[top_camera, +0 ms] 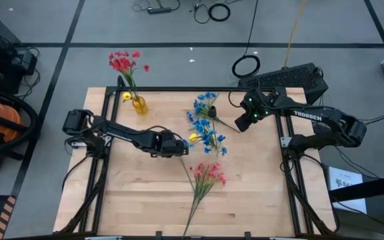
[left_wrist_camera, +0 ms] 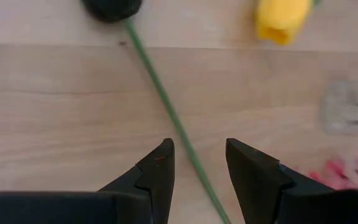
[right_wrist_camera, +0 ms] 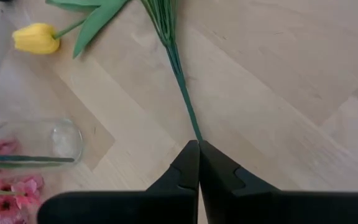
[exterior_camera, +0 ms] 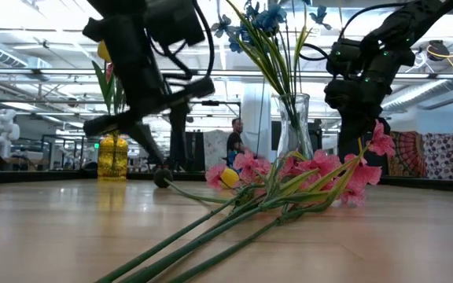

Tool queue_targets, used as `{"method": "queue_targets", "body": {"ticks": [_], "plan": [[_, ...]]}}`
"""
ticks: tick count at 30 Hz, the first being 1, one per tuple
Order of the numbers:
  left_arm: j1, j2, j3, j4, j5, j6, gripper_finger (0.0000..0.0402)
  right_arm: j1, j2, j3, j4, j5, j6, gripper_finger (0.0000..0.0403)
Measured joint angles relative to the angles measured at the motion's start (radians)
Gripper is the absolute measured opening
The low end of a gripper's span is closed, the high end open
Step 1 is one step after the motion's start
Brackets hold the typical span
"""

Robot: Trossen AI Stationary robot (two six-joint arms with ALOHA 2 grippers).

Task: Sort flowers into vase by color
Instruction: Put the black tulip into the transparent vase

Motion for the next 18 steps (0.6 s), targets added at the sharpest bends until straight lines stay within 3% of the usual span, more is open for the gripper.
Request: {"method": "queue_targets", "body": {"ticks": [18], "plan": [[0.065,0.121,0.006,-0.01,0.013,-0.024,0.015,0.0,0.0,0.0,-0.026,-0.001,-0.057,0.0]]}}
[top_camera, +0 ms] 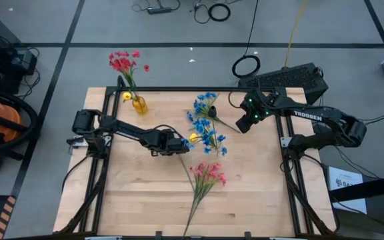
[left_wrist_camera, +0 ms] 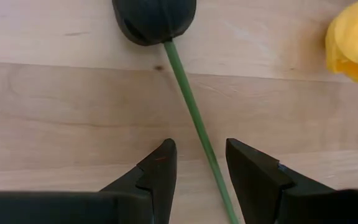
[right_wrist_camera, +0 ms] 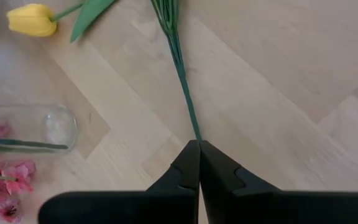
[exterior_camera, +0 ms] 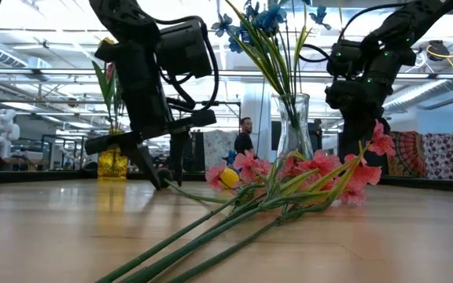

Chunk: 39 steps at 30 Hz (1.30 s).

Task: Sort flowers into vase by color
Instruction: Put the black tulip into the transparent vase

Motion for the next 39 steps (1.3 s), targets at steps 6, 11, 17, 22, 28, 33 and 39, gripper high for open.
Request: {"method": "queue_targets", "body": {"ticks": [6,11,17,22,28,33,39], "plan": [[0.003,-0.007,-0.001,-0.03,0.01,0.044,0.0115,0.0,0.0,0.0,-0.045,0.0,-0.002,0.0],[0.003,-0.014,-0.003,-0.081,0.01,0.049,0.0039,0.0,0.0,0.0,-0.112,0.002,-0.001,0.0],[0.007,-0.048,-0.01,-0.197,-0.028,0.088,0.0012,0.0,0.0,0.0,-0.197,0.003,0.002,0.0],[-0.011,-0.114,-0.01,-0.352,-0.063,0.063,0.0012,0.012,-0.012,-0.041,-0.226,0.004,0.058,0.0],[-0.067,-0.226,-0.009,-0.462,-0.165,0.011,0.0012,0.077,-0.087,-0.167,-0.222,0.003,0.164,0.0],[-0.125,-0.323,-0.008,-0.508,-0.266,0.005,0.0012,0.144,-0.199,-0.268,-0.198,0.002,0.286,0.0],[-0.203,-0.458,-0.008,-0.592,-0.453,-0.092,0.0012,0.225,-0.337,-0.32,-0.189,0.001,0.405,0.0]]}}
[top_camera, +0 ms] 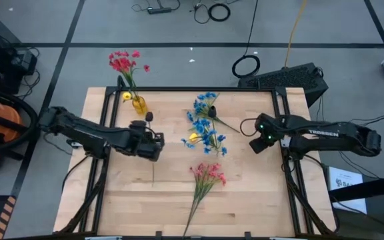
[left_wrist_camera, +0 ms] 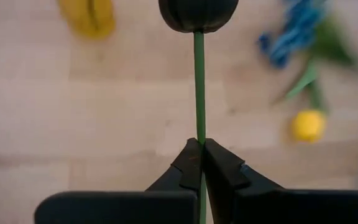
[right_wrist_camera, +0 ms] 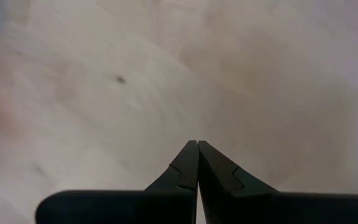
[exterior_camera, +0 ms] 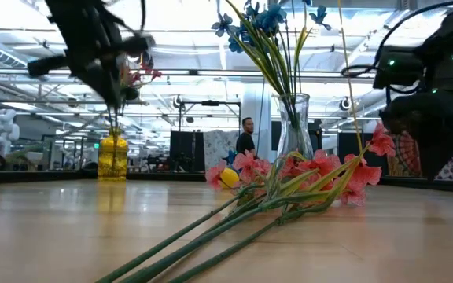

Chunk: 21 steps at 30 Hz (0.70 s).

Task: Sort flowers into vase by color
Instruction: Put the black tulip into the transparent vase

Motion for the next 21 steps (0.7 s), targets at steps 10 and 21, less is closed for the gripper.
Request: {"method": "queue_targets", "body": {"ticks": [10,21], "plan": [[-0.193,-0.159,0.001,0.201,-0.474,0.153,0.0012,0.102,-0.086,-0.001,0.045,0.022,0.084,0.0],[-0.323,-0.137,0.002,1.074,-0.601,1.08,0.0012,0.144,-0.083,-0.001,0.053,0.083,0.096,0.0]]}}
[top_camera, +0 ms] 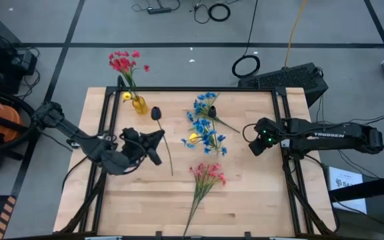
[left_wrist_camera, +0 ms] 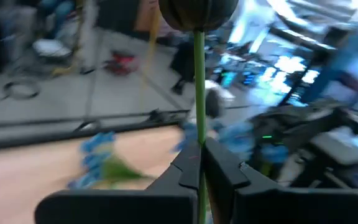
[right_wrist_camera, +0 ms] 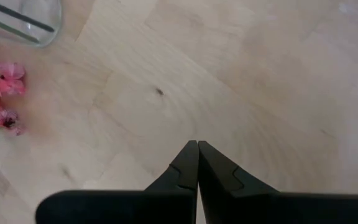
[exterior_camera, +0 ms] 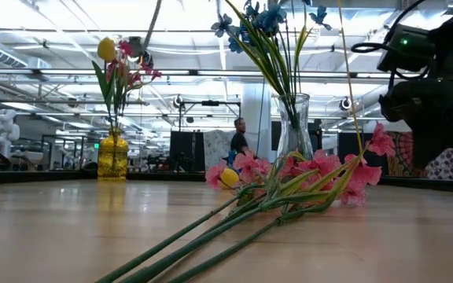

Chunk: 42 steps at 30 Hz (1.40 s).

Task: Sort flowers into vase by color
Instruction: Put the black tulip into the transparent vase

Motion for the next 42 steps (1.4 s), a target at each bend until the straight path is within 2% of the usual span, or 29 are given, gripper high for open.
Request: {"method": "queue_targets", "body": {"ticks": [5,9,12,15,24,28,31,35,42], "plan": [[0.019,0.07,0.001,0.444,0.133,0.471,0.0012,0.0,0.0,0.0,0.032,-0.002,-0.002,0.0],[0.083,0.132,0.001,0.625,0.32,0.7,0.0012,0.0,0.0,0.0,0.041,-0.002,-0.001,0.0],[0.148,0.182,0.001,0.718,0.485,0.751,0.0012,0.0,0.0,0.0,0.045,-0.002,-0.001,0.0],[0.21,0.231,0.001,0.84,0.614,0.727,0.0012,0.0,0.0,0.0,0.044,-0.002,-0.003,0.0],[0.341,0.403,0.133,0.881,0.862,0.726,0.0012,0.0,0.0,0.0,0.063,-0.003,0.0,0.0],[0.376,0.479,0.204,0.878,0.898,0.736,0.0012,0.0,0.0,0.001,0.093,-0.005,0.001,0.0],[0.394,0.513,0.226,0.877,0.899,0.813,0.0012,0.002,0.0,0.001,0.095,-0.006,0.017,0.0],[0.406,0.522,0.228,0.87,0.898,0.906,0.0012,0.027,0.0,0.001,0.096,-0.005,0.026,0.0],[0.412,0.521,0.23,0.838,0.898,0.91,0.0012,0.061,0.0,0.001,0.096,-0.001,0.039,0.0]]}}
